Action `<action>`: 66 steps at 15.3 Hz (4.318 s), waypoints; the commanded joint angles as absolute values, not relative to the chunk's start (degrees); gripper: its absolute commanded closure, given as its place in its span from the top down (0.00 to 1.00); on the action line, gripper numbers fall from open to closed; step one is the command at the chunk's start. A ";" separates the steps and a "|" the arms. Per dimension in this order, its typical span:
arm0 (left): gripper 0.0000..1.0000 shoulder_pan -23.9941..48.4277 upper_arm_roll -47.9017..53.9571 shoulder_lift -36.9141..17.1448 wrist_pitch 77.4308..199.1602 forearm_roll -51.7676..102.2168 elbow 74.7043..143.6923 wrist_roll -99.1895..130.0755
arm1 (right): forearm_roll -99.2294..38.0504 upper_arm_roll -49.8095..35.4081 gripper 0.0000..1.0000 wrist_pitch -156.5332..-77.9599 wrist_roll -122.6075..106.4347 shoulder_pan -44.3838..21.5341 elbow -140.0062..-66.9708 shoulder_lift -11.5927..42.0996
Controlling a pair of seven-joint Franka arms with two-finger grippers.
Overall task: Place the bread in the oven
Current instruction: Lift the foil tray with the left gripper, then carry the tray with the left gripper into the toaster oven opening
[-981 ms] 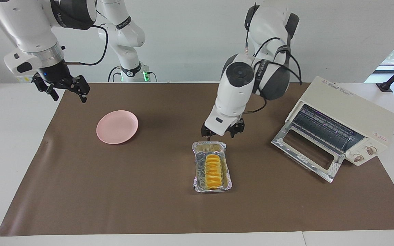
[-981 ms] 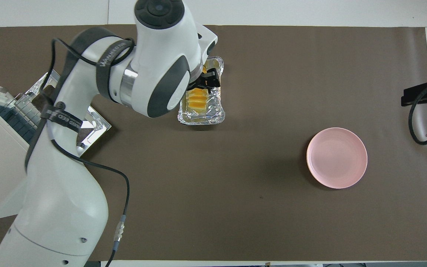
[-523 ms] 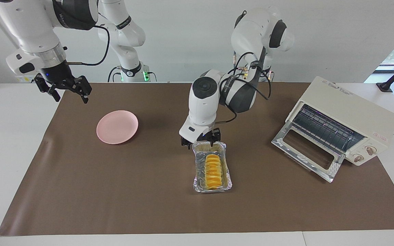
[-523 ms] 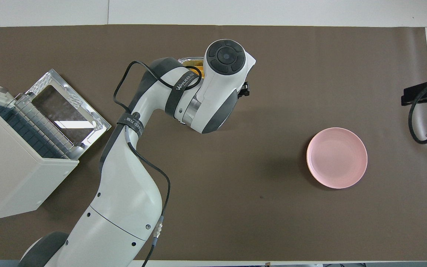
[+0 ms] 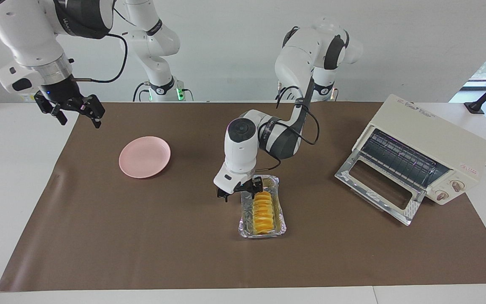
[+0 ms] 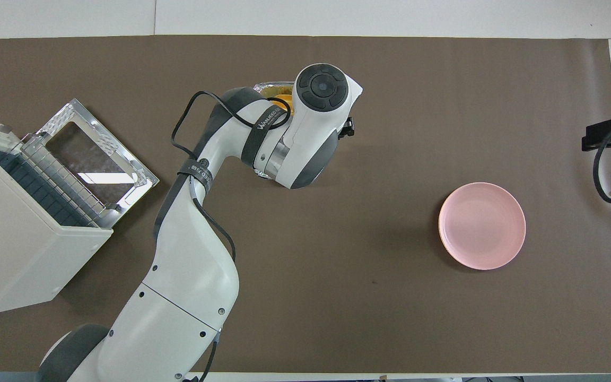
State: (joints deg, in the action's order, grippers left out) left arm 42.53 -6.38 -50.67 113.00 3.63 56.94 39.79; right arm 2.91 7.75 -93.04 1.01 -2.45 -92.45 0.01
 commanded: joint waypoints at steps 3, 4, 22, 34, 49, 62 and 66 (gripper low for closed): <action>1.00 43.77 -6.94 -53.17 114.69 3.96 54.49 41.31 | 1.58 5.89 1.00 -89.91 -3.94 -0.88 -91.93 0.26; 1.00 43.77 -6.86 -53.26 114.87 3.87 54.67 41.40 | 1.49 5.89 1.00 -89.48 -4.30 -0.88 -91.93 0.18; 0.00 42.72 -6.94 -53.26 115.75 7.63 56.51 44.30 | 1.06 5.80 1.00 -89.30 -4.83 -2.20 -92.72 -0.35; 0.00 42.10 -12.65 -46.69 103.72 9.14 56.43 48.59 | 0.97 5.89 1.00 -88.68 -4.66 -3.16 -92.90 -0.79; 0.00 33.94 -29.97 -35.78 90.24 8.61 68.28 54.93 | 0.97 5.89 1.00 -88.68 -4.66 -2.99 -92.90 -0.79; 0.00 31.56 -30.06 -31.47 104.94 8.53 80.68 54.67 | 0.97 5.89 1.00 -88.68 -4.66 -2.99 -92.90 -0.79; 0.00 30.15 -30.06 -29.80 104.77 8.53 83.48 50.99 | 0.97 5.89 1.00 -88.68 -4.66 -2.99 -92.90 -0.79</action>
